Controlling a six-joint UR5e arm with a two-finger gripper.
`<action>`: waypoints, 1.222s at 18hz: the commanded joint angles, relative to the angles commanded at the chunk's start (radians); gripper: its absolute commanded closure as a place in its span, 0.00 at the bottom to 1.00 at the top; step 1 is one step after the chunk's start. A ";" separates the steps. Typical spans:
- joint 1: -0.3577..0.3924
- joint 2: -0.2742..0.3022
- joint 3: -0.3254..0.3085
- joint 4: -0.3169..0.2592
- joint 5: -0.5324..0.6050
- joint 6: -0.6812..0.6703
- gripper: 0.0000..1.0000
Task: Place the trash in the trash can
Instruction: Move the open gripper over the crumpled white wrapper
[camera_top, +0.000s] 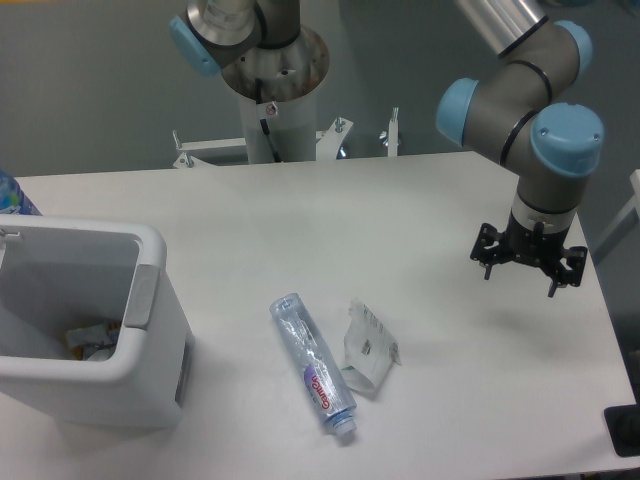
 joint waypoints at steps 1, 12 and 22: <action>-0.003 0.002 0.000 0.000 0.000 -0.008 0.00; -0.083 0.008 -0.002 0.092 -0.008 -0.184 0.00; -0.193 0.054 0.020 0.094 -0.011 -0.521 0.00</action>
